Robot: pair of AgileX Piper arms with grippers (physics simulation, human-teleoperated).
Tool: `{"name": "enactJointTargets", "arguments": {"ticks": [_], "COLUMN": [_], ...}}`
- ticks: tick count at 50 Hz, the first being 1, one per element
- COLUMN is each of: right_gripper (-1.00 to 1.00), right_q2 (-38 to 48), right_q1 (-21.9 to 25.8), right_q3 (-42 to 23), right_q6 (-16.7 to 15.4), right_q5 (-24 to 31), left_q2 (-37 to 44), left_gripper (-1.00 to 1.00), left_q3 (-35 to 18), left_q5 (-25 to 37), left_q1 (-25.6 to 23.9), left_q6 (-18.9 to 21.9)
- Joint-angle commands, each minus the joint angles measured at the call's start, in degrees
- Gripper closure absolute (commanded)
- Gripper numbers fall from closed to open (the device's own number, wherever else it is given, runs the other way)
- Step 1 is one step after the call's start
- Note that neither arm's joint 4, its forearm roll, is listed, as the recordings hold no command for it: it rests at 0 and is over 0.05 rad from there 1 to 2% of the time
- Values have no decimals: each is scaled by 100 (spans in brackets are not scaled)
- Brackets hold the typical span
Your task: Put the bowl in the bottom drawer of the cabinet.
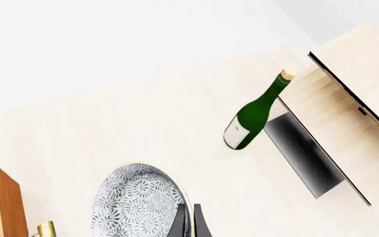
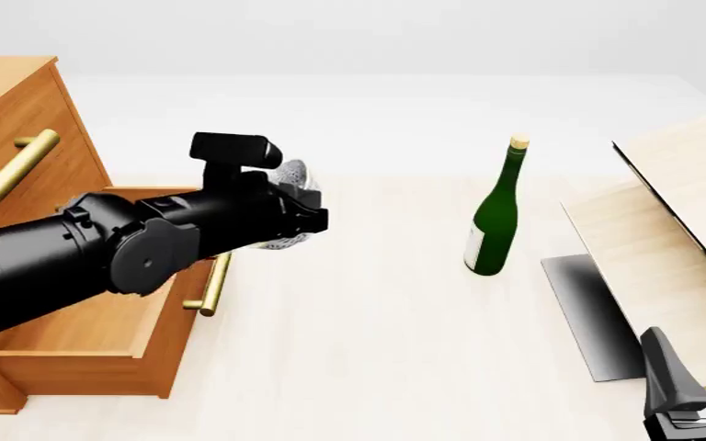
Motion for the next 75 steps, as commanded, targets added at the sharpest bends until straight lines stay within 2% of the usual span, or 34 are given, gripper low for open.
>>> {"name": "enactJointTargets", "arguments": {"ticks": [1,38,52,70,75], "right_gripper": [-100,-100,-100,-100,-100], "right_q2": [0,0,-1,-1,0], "right_q1": [0,1,0,2,0], "right_q3": [0,0,0,0,0], "right_q6": [-1,-1,0,-1,0], "right_q5": [0,0,0,0,0], "left_q2": [-472,-1766,-2048,-2569,-2535], "left_gripper": [100,100,100,100,100], "left_q3": [148,1145,1365,1937,2006], "left_q5": [142,434,512,536,495], "left_q1": [369,1715,1988,2631,2636], "left_q6": [197,225,204,169,93]}}
